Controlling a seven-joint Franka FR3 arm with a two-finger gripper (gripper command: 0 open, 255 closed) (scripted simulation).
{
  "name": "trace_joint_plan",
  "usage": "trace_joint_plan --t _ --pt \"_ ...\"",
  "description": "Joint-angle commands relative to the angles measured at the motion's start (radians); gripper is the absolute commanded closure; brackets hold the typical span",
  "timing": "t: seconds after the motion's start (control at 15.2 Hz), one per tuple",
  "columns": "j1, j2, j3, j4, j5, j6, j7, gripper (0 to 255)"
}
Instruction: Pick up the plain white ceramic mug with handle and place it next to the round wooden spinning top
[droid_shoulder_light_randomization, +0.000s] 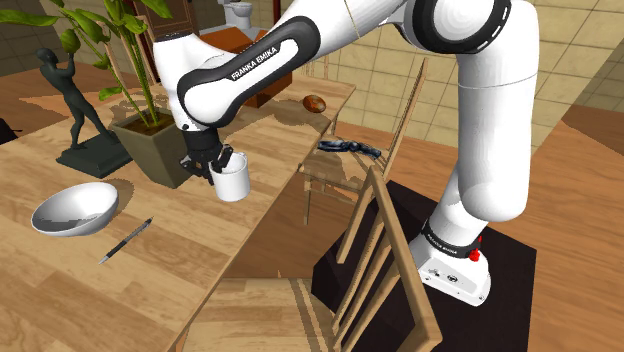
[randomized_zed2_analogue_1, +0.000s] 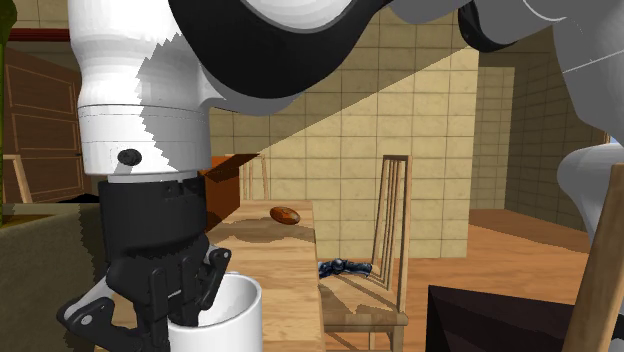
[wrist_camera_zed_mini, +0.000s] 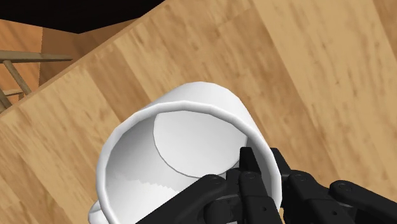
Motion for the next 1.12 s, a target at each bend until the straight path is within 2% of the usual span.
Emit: trace_joint_plan --t 0.0,0.33,1.06 --pt "0.000 0.000 0.000 0.000 0.000 0.000 0.000 255" --pt "0.000 0.000 0.000 0.000 0.000 0.000 0.000 255" --pt "-0.006 -0.058 0.011 0.071 0.026 -0.125 -0.016 255"
